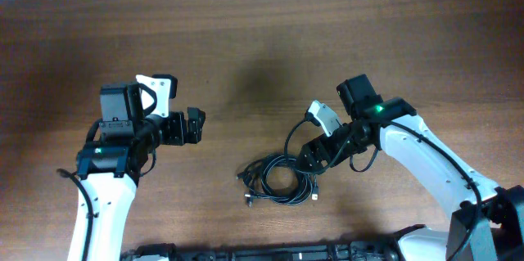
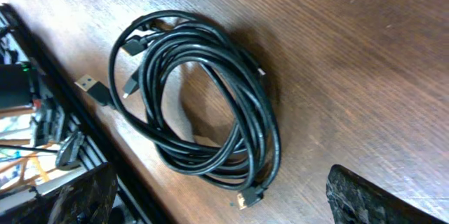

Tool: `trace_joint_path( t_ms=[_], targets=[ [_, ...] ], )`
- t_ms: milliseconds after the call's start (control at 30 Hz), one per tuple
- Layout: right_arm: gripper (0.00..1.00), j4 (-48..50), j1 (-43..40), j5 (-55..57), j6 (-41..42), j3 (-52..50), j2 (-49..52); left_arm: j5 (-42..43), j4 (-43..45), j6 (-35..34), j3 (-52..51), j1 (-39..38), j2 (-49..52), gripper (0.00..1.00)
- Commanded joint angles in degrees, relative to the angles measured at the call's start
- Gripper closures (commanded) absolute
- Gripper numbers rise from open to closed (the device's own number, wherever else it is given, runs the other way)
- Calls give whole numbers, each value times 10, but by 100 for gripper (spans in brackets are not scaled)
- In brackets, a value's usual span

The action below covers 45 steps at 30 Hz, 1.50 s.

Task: Untangle cables
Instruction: 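Reach the right gripper down onto the black cable coil and grasp it, then lift the cable bundle with the right gripper up and forward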

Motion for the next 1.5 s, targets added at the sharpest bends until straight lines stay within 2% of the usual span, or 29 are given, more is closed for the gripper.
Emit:
trace_joint_path(
  t_ms=[0,233,767,1033,1067,1167,1233,1367,1467],
  targets=[
    [7,5,10,14,-27,4,3,9,0,-6,12,-2,2,1],
    [7,51,32,13,-32,-22,8,9,0,-6,12,-2,2,1],
    [7,63,64,3,-28,-24,124,9,-8,-6,12,-2,2,1],
    [7,69,110,4,-28,-25,142,9,-6,-5,12,-2,2,1],
    [19,70,118,8,-28,-25,142,9,-8,-5,12,-2,2,1],
    [30,70,121,11,-28,-25,142,9,-10,-5,12,-2,2,1],
    [45,75,121,27,-28,-25,142,8,-9,-5,12,-2,2,1],
    [58,76,121,38,-28,-25,142,9,-9,-5,12,-2,2,1],
    [78,78,121,41,-28,-25,142,9,-10,-5,12,-2,2,1]
  ],
)
